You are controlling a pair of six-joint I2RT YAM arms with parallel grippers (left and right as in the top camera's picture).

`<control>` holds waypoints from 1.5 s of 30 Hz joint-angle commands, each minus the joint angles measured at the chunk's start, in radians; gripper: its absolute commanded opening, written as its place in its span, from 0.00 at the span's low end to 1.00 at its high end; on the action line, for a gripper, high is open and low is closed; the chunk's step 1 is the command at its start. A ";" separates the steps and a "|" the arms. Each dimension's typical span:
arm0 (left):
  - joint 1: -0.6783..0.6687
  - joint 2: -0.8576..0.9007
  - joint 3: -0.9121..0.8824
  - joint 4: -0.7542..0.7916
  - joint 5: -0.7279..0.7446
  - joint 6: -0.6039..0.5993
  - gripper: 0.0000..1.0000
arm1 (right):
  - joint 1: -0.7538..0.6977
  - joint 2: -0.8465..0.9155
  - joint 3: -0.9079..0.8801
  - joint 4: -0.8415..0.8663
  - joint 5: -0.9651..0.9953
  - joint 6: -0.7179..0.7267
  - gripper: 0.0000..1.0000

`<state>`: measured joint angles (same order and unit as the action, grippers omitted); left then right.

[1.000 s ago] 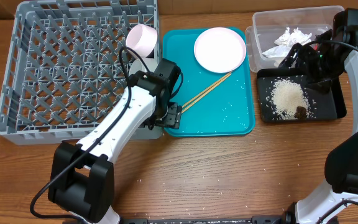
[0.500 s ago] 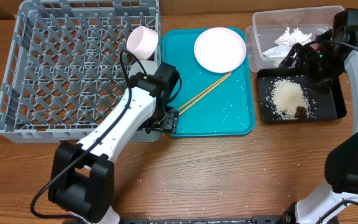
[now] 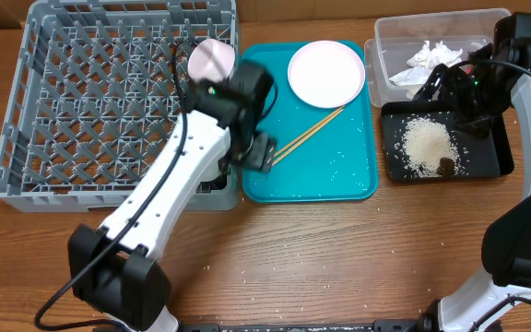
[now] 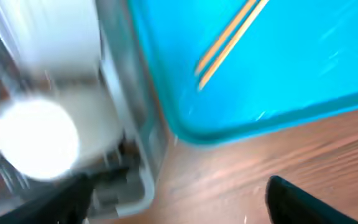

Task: Sort waste into correct bins and load items into the dishwasher
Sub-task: 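Grasp the large pink plate edge with the left gripper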

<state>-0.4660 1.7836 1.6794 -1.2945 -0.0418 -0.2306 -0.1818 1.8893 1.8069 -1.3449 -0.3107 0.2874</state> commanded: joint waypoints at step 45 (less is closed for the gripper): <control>-0.033 0.893 0.925 0.269 -0.021 -0.532 0.76 | -0.002 -0.032 0.023 0.008 -0.004 0.000 1.00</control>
<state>-0.4915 2.6308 2.5927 -1.0294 -0.0250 -0.6262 -0.1818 1.8893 1.8069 -1.3399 -0.3107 0.2874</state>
